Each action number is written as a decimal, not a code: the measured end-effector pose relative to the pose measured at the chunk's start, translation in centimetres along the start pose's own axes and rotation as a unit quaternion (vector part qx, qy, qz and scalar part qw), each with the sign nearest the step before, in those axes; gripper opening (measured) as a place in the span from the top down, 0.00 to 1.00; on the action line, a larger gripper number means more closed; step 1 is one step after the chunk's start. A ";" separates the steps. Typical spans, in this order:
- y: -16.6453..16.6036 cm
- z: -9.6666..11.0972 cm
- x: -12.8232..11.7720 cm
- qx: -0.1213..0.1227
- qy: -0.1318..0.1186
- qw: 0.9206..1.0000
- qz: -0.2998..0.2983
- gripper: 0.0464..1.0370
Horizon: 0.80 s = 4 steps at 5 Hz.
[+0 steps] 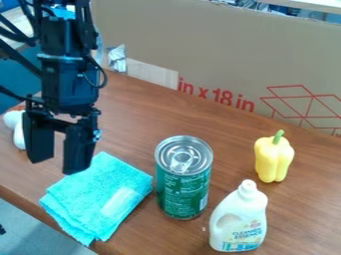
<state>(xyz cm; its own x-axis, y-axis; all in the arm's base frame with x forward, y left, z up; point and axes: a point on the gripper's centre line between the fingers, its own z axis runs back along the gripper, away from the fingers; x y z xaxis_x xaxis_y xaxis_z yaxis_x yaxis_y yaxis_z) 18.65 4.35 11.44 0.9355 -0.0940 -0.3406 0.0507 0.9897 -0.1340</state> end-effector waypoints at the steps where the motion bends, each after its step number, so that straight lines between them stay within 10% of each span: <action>1: 0.9 -1.4 1.7 0.025 0.004 1.000 -0.014 0.04; 4: -0.4 -7.4 3.7 0.111 0.003 0.993 -0.034 0.04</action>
<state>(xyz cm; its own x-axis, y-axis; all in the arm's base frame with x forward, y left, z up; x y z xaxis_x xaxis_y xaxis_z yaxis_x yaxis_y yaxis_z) 19.55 2.76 3.38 0.9253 -0.1612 -0.3432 0.1896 0.9806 0.0507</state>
